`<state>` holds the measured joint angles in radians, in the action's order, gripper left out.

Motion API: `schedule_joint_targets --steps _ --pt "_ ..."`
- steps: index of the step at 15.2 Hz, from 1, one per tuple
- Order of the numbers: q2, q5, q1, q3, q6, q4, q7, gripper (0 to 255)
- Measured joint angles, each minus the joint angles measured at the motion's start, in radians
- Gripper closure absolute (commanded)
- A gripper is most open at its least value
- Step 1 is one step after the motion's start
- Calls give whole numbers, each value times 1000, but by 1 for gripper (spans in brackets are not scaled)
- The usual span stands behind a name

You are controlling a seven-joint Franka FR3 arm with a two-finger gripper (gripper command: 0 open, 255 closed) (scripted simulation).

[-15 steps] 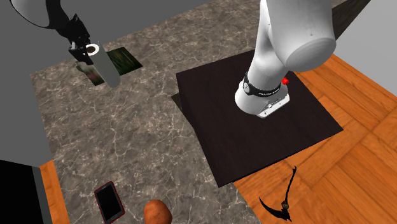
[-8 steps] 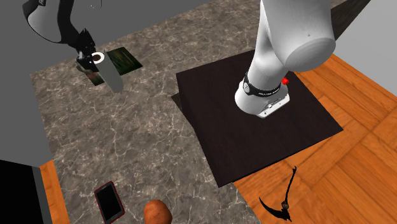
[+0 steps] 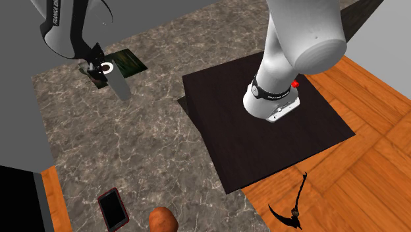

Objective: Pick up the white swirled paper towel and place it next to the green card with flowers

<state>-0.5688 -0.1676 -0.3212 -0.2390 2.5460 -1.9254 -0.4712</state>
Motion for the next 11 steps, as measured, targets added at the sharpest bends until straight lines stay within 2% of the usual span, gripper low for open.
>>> schedule_joint_targets --steps 6,11 --pt "-56 -16 -11 16 50 6 -9 255" --pt "-63 -18 -13 17 53 10 -11 255"
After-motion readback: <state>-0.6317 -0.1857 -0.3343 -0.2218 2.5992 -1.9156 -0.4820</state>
